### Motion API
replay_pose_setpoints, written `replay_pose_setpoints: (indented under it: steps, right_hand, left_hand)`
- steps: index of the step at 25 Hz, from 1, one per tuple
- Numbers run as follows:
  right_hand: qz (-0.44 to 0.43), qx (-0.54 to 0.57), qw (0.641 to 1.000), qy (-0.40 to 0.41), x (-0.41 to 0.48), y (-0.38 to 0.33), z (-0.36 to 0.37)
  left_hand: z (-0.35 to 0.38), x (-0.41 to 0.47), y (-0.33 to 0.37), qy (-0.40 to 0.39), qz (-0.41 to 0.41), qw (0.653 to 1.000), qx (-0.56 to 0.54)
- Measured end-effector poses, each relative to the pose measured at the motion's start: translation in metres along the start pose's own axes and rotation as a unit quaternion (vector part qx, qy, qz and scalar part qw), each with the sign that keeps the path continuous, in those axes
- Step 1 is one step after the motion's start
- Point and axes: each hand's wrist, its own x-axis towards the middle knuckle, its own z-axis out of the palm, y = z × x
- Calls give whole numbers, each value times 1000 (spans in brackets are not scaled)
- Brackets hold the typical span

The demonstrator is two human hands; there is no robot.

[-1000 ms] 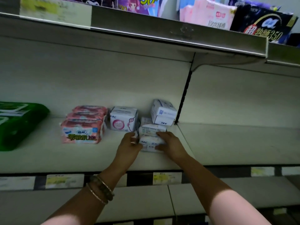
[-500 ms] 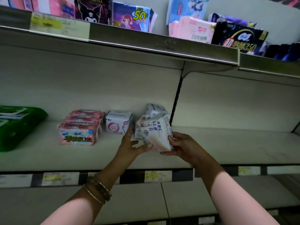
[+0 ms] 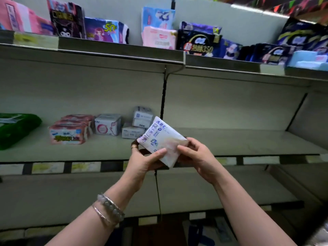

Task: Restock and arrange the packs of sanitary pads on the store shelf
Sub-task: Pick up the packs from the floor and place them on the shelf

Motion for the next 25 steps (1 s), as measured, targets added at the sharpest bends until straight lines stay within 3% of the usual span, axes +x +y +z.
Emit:
replay_pose_setpoints:
  steps: [4, 14, 25]
  right_hand:
    - [-38, 48, 998, 27, -52, -4, -25]
    - [7, 110, 992, 63, -123, 19, -10]
    - [102, 58, 992, 43, -119, 80, 103]
  left_hand:
    - [33, -50, -16, -1, -26, 1000, -1]
    - [24, -148, -19, 69, -80, 993, 59]
    - [-97, -193, -30, 113, -158, 980, 45]
